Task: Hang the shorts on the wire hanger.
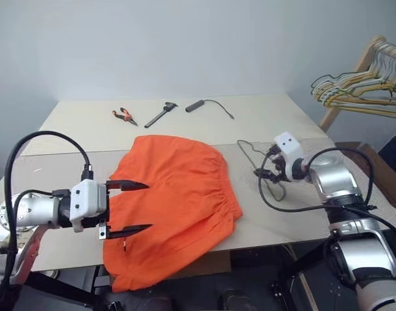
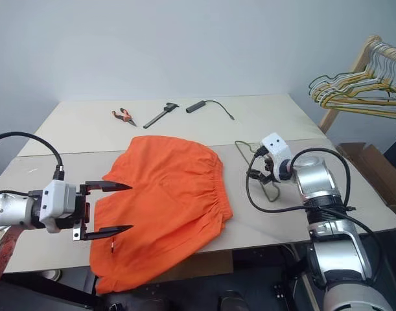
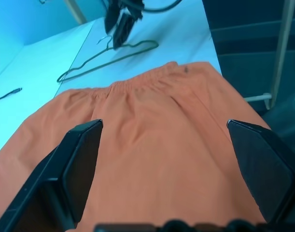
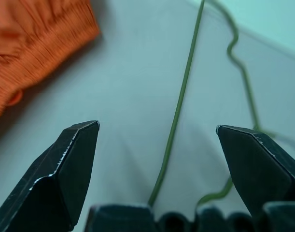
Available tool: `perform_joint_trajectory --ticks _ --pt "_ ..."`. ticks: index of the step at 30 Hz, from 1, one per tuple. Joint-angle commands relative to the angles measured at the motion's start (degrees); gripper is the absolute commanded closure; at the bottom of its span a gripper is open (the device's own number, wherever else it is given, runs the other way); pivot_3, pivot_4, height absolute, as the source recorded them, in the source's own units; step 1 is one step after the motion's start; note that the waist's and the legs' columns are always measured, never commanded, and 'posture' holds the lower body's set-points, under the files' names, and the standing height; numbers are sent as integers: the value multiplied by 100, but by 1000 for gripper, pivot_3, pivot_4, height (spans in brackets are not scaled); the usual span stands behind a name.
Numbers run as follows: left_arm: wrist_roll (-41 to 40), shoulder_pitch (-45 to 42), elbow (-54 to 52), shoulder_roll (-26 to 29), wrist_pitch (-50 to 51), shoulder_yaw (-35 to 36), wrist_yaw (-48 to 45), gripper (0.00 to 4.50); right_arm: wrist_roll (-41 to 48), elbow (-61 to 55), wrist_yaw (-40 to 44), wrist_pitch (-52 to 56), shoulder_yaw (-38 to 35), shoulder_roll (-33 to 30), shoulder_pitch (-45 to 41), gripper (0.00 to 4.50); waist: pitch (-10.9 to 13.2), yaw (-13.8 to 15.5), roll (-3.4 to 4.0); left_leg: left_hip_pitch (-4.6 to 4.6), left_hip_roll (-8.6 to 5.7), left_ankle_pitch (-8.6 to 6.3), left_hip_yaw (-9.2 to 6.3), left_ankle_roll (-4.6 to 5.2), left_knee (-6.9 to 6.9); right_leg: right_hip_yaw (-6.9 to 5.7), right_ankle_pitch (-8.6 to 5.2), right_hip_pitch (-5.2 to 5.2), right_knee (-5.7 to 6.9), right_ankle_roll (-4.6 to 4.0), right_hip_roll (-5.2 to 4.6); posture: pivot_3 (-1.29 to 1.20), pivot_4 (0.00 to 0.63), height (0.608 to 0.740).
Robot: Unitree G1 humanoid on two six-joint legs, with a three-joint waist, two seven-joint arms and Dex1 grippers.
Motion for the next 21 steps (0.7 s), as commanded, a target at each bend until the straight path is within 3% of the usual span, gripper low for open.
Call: perform_joint_trajectory --ticks 1,12,15,21 --pt "-197 -208 -123 45 145 -182 -243 17 -22 458 -52 -252 1 74 -308 0 0 -35 3 1 -2 0 0 0 0 1 1 2 0 2 -1 56 0 740" --pt "20 -640 3 -219 117 -659 -292 17 -353 2116 142 -621 431 281 -774 0 0 -156 5 3 -4 1 -10 0 3 6 7 8 -2 11 0 59 0 740" --pt "57 -666 33 -282 80 -681 -288 0 -459 2452 60 -678 496 335 -887 612 -1 -150 5 5 -4 1 -11 0 3 5 7 11 -1 11 0 59 0 740" --pt "96 -655 22 -381 22 -693 -261 0 -573 2870 -96 -680 491 467 -1016 2702 -3 -148 4 16 -3 1 -11 0 3 6 7 20 1 11 0 61 0 740"
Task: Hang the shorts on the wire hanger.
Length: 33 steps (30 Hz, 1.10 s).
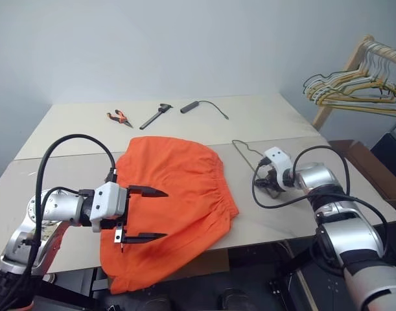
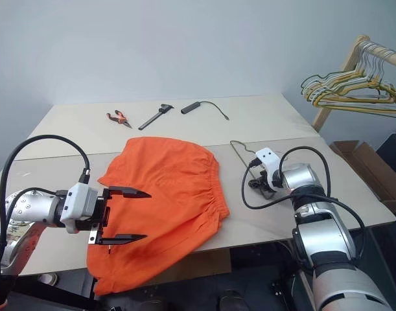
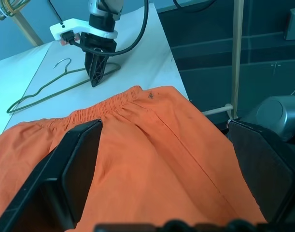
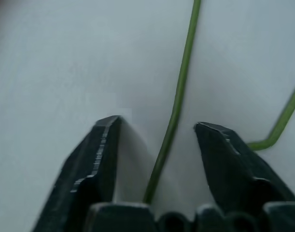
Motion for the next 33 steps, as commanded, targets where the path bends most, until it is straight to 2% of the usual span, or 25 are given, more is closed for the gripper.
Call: perform_joint_trajectory --ticks 1,5,10,16,18,19,23,26,31,33 --pt "37 -129 -38 -71 -153 55 72 0 -111 290 -172 -34 -3 88 -65 3077 -1 0 -1 2 0 0 0 0 0 0 0 2 0 0 0 62 0 740" --pt "154 -235 -5 -323 -206 110 475 0 -279 356 -244 -90 112 146 -40 4452 -7 5 -3 6 1 0 0 0 0 1 0 6 0 0 0 63 0 740" --pt "50 -301 -84 -599 -80 189 873 0 -319 371 -420 -86 37 182 27 4485 -24 0 -15 20 2 0 -3 0 -1 4 0 18 1 0 1 63 0 740" --pt "179 -255 -103 -728 -112 106 1182 0 -134 86 -912 -27 -377 160 69 4485 -26 4 -13 54 2 -1 -3 0 -2 4 0 54 -1 0 0 60 0 740" --pt "334 -409 -16 -917 -31 107 1621 0 76 -449 -1200 -96 -721 127 180 4485 -23 16 -9 69 2 -1 -5 0 -5 2 -1 74 -12 1 0 57 0 740" --pt "355 -597 50 -1069 350 139 2107 0 219 -945 -1367 -185 -969 132 327 4485 -19 36 -5 68 2 -1 -7 0 -6 0 -1 75 -15 1 -1 52 0 740" --pt "-531 -1193 71 -1673 1862 513 3445 0 608 -2704 -1427 -538 -1367 207 999 4485 -11 43 9 48 -1 -1 -42 0 -6 6 3 55 -14 13 -3 35 0 740" --pt "-1491 -1793 238 -2503 2823 879 4661 0 914 -4327 -1116 -1213 -1298 369 1727 4485 -14 25 9 2 -2 -2 -53 1 -4 11 8 10 -10 21 -4 33 0 740" --pt "-2206 -2302 399 -3586 3306 1026 5707 0 985 -5758 -1164 -1844 -883 920 2386 4485 -14 -19 9 -21 -15 -2 -66 1 0 19 18 -8 -14 31 -10 31 0 740" --pt "-2349 -2430 459 -3843 3401 1072 6049 0 895 -6086 -1143 -1989 -665 1000 2525 4485 -14 -7 8 -22 -25 -2 -70 1 2 18 19 -8 -12 31 -16 30 0 740"
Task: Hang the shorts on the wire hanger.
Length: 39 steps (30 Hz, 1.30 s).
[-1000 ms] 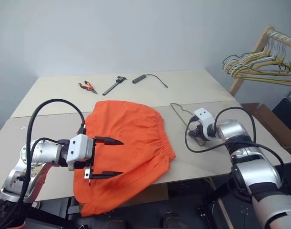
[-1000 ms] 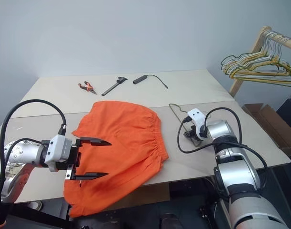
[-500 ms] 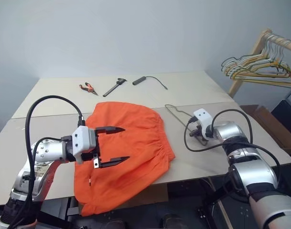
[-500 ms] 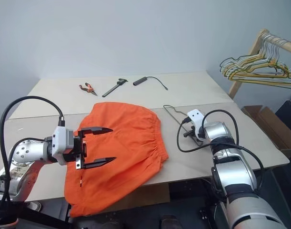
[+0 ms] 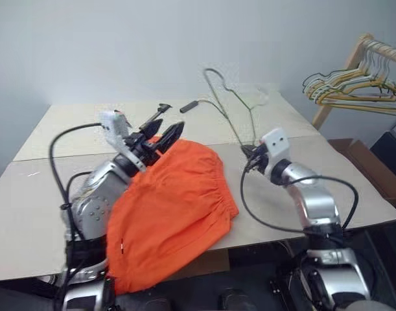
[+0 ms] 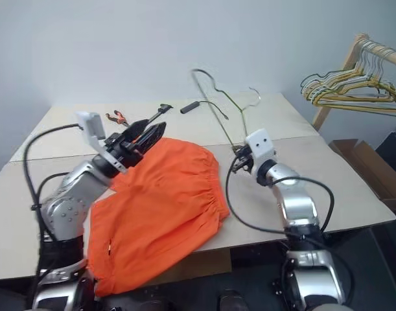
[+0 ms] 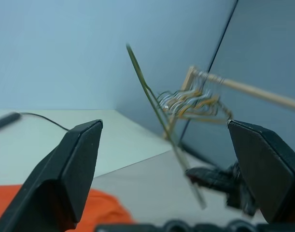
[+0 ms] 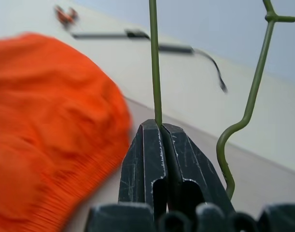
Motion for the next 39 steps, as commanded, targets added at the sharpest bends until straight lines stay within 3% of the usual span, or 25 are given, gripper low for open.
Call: perform_joint_trajectory --ticks 1,10,14,24,30,33,39 --pt "-319 -329 16 -281 125 153 600 0 -106 -814 12 -480 337 50 69 4485 0 14 0 0 -4 0 0 0 1 1 1 0 0 1 0 30 0 740" --pt "-580 -518 214 -571 40 279 976 0 -464 -1136 -121 -880 797 70 209 4485 1 39 -1 1 -16 1 -4 0 3 -3 1 8 -9 1 -2 25 0 740" --pt "-648 -550 232 -659 -15 320 1037 885 -546 -1077 -167 -893 862 64 222 4500 1 39 -2 1 -17 2 -4 0 3 -4 0 10 -10 0 -2 25 0 740" --pt "-338 -514 236 -681 -150 117 1044 4309 -564 -1140 -125 -872 906 72 321 4500 1 40 -2 1 -19 2 -5 0 3 -5 0 11 -12 0 -2 23 0 740" --pt "-29 -422 189 -673 -412 -90 811 4444 -664 -1133 -137 -936 943 47 318 4500 2 35 -3 0 -20 2 -4 0 3 -4 0 12 -14 0 -2 21 0 740" --pt "208 -305 -38 -562 -627 -297 489 4500 -738 -1116 -160 -1053 958 21 320 3762 2 29 -2 0 -20 2 -4 0 3 -5 0 11 -15 0 -2 26 0 740" --pt "239 -252 -2 -284 -1052 -54 -89 4500 -189 -1280 332 -1126 654 -233 333 1700 2 36 -3 0 -20 2 -2 0 3 -6 0 12 -15 0 -2 34 0 740"
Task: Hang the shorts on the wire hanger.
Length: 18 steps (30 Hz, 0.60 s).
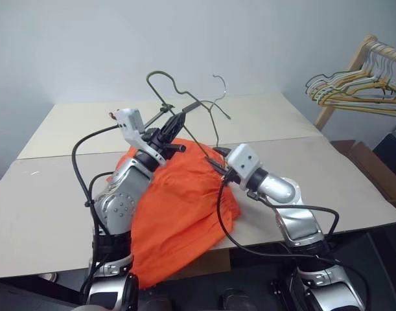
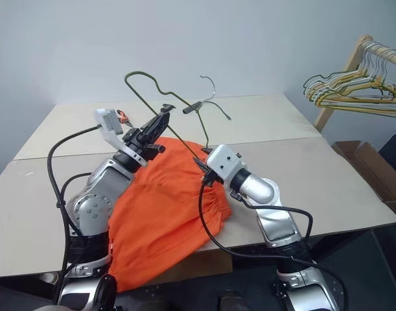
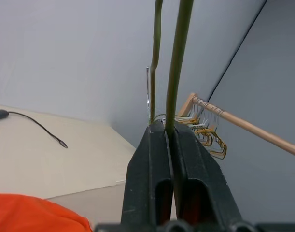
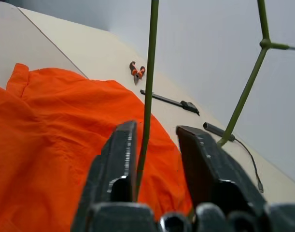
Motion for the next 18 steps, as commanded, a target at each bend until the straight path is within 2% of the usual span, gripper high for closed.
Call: perform_joint_trajectory --ticks 1,3,5,7,9,12,15,18 --pt "-132 -98 -165 286 -272 309 -453 4500 661 -360 523 -80 -410 -258 -67 1337 0 0 0 0 0 0 0 0 0 -1 0 1 -1 0 0 35 0 740" --pt "-499 -78 -163 638 -199 581 -972 4500 1367 -538 1109 365 -665 -574 -107 565 2 -4 -2 0 0 0 0 1 0 -1 0 0 -2 0 0 36 0 740" --pt "-949 -22 -196 986 -78 836 -1544 4500 2089 -625 1552 1075 -910 -890 -251 15 2 -10 -2 -1 2 0 -3 1 0 -2 0 0 -4 0 0 34 0 740" --pt "-1575 109 -210 1361 92 1146 -2323 4500 3006 -525 2098 2096 -1153 -1282 -494 15 3 -30 -1 0 4 -1 -2 2 -1 -4 0 2 -6 0 0 32 0 740" --pt "-2079 270 -168 1693 190 1429 -3180 4500 3605 -341 2749 2679 -1261 -1680 -664 15 4 -27 -2 2 6 -1 1 2 -1 -5 -1 4 -7 -1 0 33 0 740" --pt "-2684 367 86 2145 485 1702 -4237 4500 4088 -20 4001 3255 -1001 -2315 -877 15 7 -18 -6 2 9 -1 12 2 -1 -16 -3 5 -10 -4 2 38 0 740" --pt "-2832 324 253 2321 614 1671 -4622 4500 4301 287 4427 3753 -760 -2421 -1210 15 7 -5 -9 4 14 -1 24 2 0 -25 -4 10 -13 -5 3 40 0 740" --pt "-2728 309 280 2263 549 1523 -4802 4500 4430 433 4541 4124 -594 -2250 -1567 15 7 2 -10 6 13 0 25 3 3 -23 -5 12 -12 -4 4 41 0 740"
